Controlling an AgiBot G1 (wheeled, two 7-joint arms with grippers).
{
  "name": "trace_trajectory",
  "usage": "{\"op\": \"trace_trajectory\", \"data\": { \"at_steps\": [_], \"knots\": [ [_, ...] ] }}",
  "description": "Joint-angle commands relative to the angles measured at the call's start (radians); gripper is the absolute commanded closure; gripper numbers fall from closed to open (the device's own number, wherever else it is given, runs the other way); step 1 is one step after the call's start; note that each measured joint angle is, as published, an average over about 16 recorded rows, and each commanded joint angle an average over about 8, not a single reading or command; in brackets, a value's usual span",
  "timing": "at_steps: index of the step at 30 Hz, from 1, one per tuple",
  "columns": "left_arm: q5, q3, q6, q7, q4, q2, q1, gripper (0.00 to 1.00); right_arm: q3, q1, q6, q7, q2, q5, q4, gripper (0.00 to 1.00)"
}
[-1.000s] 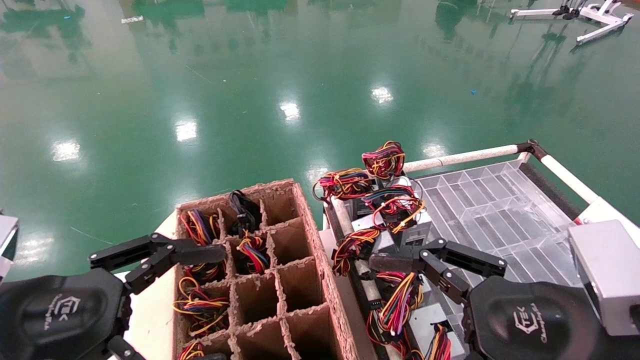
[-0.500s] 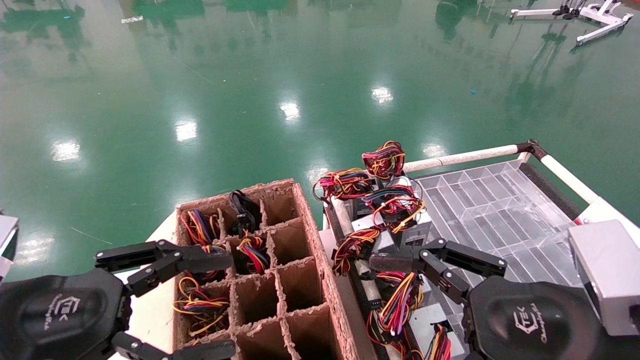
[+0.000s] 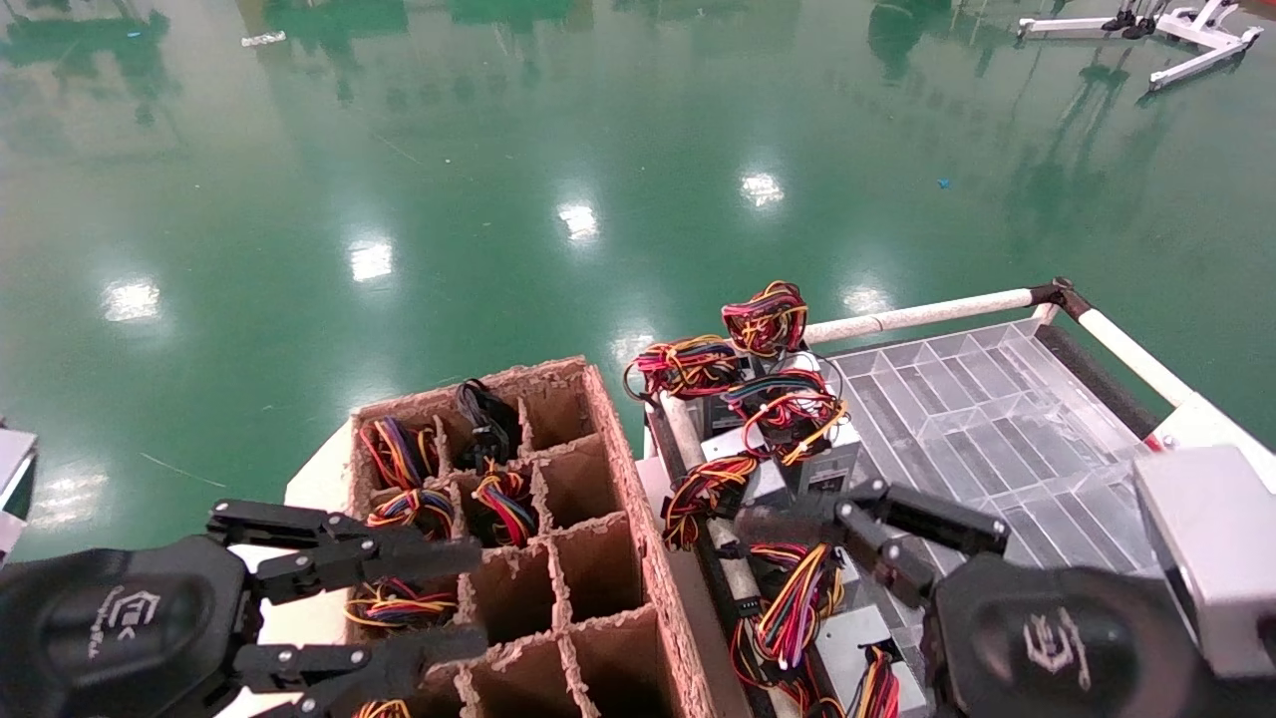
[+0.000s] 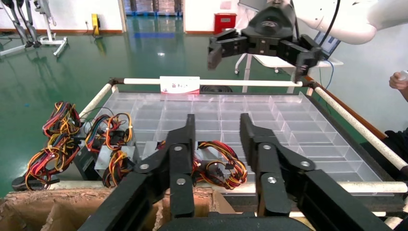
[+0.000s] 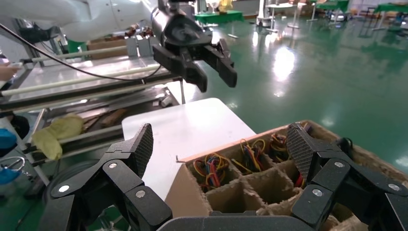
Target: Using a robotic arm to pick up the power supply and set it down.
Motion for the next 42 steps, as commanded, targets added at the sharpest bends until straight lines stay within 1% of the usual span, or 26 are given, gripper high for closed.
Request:
{"op": "trace_trajectory", "data": {
  "at_steps": [1, 7, 11, 16, 21, 22, 23, 24, 27, 28, 29, 30, 31, 32, 34, 35, 36, 39, 40, 42],
  "knots": [
    [0.0, 0.0, 0.0, 0.0, 0.0, 0.0, 0.0, 1.0, -0.003, 0.0, 0.01, -0.001, 0.001, -0.014, -0.002, 0.0],
    [0.0, 0.0, 0.0, 0.0, 0.0, 0.0, 0.0, 1.0, -0.044, 0.049, 0.104, 0.025, -0.035, -0.138, 0.006, 0.0],
    [0.0, 0.0, 0.0, 0.0, 0.0, 0.0, 0.0, 1.0, -0.09, 0.094, 0.167, 0.049, -0.08, -0.25, 0.007, 0.0],
    [0.0, 0.0, 0.0, 0.0, 0.0, 0.0, 0.0, 1.0, -0.159, 0.15, 0.235, 0.073, -0.171, -0.389, -0.014, 0.0],
    [0.0, 0.0, 0.0, 0.0, 0.0, 0.0, 0.0, 1.0, -0.215, 0.2, 0.277, 0.071, -0.281, -0.477, -0.077, 0.0],
    [0.0, 0.0, 0.0, 0.0, 0.0, 0.0, 0.0, 0.97, -0.225, 0.21, 0.283, 0.068, -0.303, -0.49, -0.094, 0.0],
    [0.0, 0.0, 0.0, 0.0, 0.0, 0.0, 0.0, 0.92, -0.234, 0.219, 0.289, 0.064, -0.324, -0.503, -0.11, 0.0],
    [0.0, 0.0, 0.0, 0.0, 0.0, 0.0, 0.0, 0.83, -0.242, 0.229, 0.295, 0.06, -0.346, -0.515, -0.127, 0.0],
    [0.0, 0.0, 0.0, 0.0, 0.0, 0.0, 0.0, 0.46, -0.268, 0.255, 0.31, 0.045, -0.407, -0.55, -0.174, 0.03],
    [0.0, 0.0, 0.0, 0.0, 0.0, 0.0, 0.0, 0.34, -0.276, 0.263, 0.315, 0.038, -0.427, -0.562, -0.191, 0.07],
    [0.0, 0.0, 0.0, 0.0, 0.0, 0.0, 0.0, 0.21, -0.284, 0.271, 0.321, 0.032, -0.447, -0.573, -0.209, 0.14],
    [0.0, 0.0, 0.0, 0.0, 0.0, 0.0, 0.0, 0.12, -0.291, 0.278, 0.326, 0.025, -0.467, -0.583, -0.227, 0.22],
    [0.0, 0.0, 0.0, 0.0, 0.0, 0.0, 0.0, 0.04, -0.298, 0.285, 0.332, 0.017, -0.487, -0.592, -0.248, 0.29],
    [0.0, 0.0, 0.0, 0.0, 0.0, 0.0, 0.0, 0.01, -0.305, 0.292, 0.338, 0.009, -0.506, -0.601, -0.27, 0.37],
    [0.0, 0.0, 0.0, 0.0, 0.0, 0.0, 0.0, 0.0, -0.315, 0.305, 0.353, -0.008, -0.543, -0.616, -0.318, 0.53],
    [0.0, 0.0, 0.0, 0.0, 0.0, 0.0, 0.0, 0.0, -0.319, 0.311, 0.36, -0.016, -0.56, -0.622, -0.343, 0.59],
    [0.0, 0.0, 0.0, 0.0, 0.0, 0.0, 0.0, 0.0, -0.322, 0.317, 0.367, -0.025, -0.576, -0.627, -0.367, 0.63],
    [0.0, 0.0, 0.0, 0.0, 0.0, 0.0, 0.0, 0.0, -0.332, 0.336, 0.386, -0.05, -0.62, -0.645, -0.438, 0.63],
    [0.0, 0.0, 0.0, 0.0, 0.0, 0.0, 0.0, 0.0, -0.336, 0.343, 0.391, -0.058, -0.634, -0.651, -0.461, 0.64],
    [0.0, 0.0, 0.0, 0.0, 0.0, 0.0, 0.0, 0.0, -0.343, 0.356, 0.403, -0.072, -0.659, -0.663, -0.505, 0.72]
  ]
}}
